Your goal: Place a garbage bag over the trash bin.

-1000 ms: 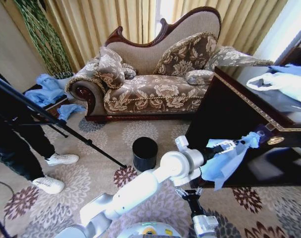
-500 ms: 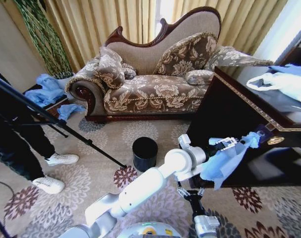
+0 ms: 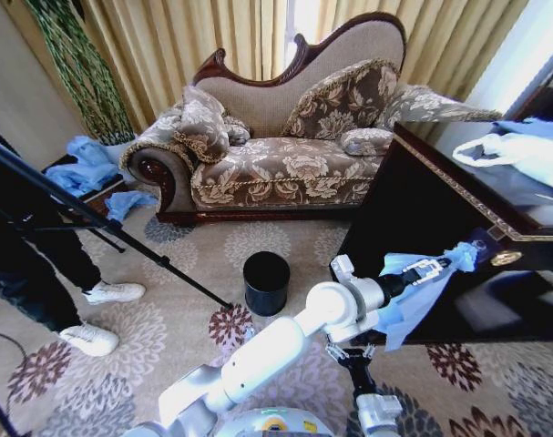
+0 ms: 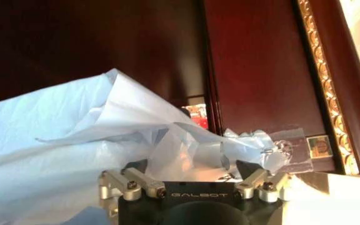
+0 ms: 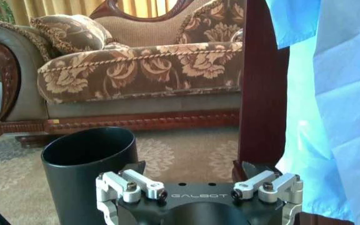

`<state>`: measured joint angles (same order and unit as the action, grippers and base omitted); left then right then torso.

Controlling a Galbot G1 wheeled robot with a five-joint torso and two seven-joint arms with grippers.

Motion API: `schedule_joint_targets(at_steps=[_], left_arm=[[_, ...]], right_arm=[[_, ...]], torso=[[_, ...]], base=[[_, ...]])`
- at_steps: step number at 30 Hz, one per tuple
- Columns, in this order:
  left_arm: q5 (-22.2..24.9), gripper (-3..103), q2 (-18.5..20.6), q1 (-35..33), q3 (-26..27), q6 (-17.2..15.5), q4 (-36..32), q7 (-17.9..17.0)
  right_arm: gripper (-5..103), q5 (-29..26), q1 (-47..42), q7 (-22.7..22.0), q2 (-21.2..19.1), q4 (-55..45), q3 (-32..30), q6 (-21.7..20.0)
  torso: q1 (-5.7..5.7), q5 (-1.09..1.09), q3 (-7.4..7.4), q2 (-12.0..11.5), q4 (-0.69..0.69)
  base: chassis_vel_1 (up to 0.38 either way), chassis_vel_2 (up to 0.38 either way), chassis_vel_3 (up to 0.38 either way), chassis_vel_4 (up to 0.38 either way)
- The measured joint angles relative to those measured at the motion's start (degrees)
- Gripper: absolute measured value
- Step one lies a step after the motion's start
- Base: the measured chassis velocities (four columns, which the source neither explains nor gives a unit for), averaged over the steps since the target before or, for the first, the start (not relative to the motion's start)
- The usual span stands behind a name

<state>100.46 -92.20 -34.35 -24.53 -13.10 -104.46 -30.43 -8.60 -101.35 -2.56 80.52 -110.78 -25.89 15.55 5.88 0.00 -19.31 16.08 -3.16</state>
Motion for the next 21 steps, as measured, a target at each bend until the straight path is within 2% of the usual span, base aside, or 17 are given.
schedule_joint_targets(at_steps=[3,6,8,9,12,14,15,18,19,21], left_arm=[[0.0,91,0.0,-0.1,0.0,0.1,0.0,0.0],[0.0,75,0.0,-0.3,-0.1,0.4,0.1,-0.1],[0.0,75,0.0,-0.3,-0.1,0.4,0.2,-0.1],[0.0,64,0.0,-0.3,-0.1,0.5,0.3,-0.3],[-0.1,58,0.0,-0.5,-0.2,0.8,0.4,-0.5],[-0.2,47,0.0,-1.1,-0.5,1.1,-0.1,-0.9],[-0.2,47,0.0,-1.1,-0.5,1.1,-0.1,-0.9],[-0.3,31,0.3,-1.6,-0.6,1.2,-0.2,-0.9],[-0.3,31,0.3,-1.6,-0.6,1.2,-0.2,-0.9],[-0.4,21,0.5,-1.6,-0.4,1.2,-0.2,-0.9]], right_arm=[[100,0.0,0.0,0.0,0.0,0.1,0.0,0.0],[100,0.0,0.0,0.0,-0.1,0.3,-0.1,0.0],[100,0.0,0.0,0.0,-0.1,0.4,-0.1,0.1],[100,0.0,0.1,-0.1,-0.1,0.7,-0.1,0.2],[100,0.0,0.1,-0.2,-0.1,1.0,-0.1,0.3],[100,0.1,0.2,-0.2,0.0,1.3,-0.1,0.3],[100,0.1,0.2,-0.2,0.0,1.3,-0.1,0.3],[100,0.1,0.3,-0.2,0.0,1.5,-0.1,0.5],[100,0.1,0.3,-0.2,0.0,1.5,-0.1,0.5],[100,0.0,0.3,-0.3,-0.1,1.5,-0.1,0.5]], torso=[[0.00,0.00,0.00,0.0,0.00],[0.00,0.00,0.00,0.0,0.00],[0.00,0.00,0.00,0.0,0.00],[0.00,0.00,0.00,0.0,0.00],[0.00,0.00,0.00,0.0,0.00],[0.00,0.00,0.00,0.0,0.00],[0.00,0.00,0.00,0.0,0.00],[0.00,0.00,0.00,0.0,0.00],[0.00,0.00,0.00,0.0,0.00],[0.00,0.00,0.00,0.0,0.00]], base=[[0.000,0.000,0.000,0.000],[0.000,0.000,0.000,0.000],[0.000,0.000,0.000,0.000],[0.000,0.000,0.000,0.000],[0.000,0.000,0.000,0.000],[0.000,0.000,0.000,0.000],[0.000,0.000,0.000,0.000],[0.000,0.000,0.000,0.000],[0.000,0.000,0.000,0.000],[0.000,0.000,0.000,0.000]])
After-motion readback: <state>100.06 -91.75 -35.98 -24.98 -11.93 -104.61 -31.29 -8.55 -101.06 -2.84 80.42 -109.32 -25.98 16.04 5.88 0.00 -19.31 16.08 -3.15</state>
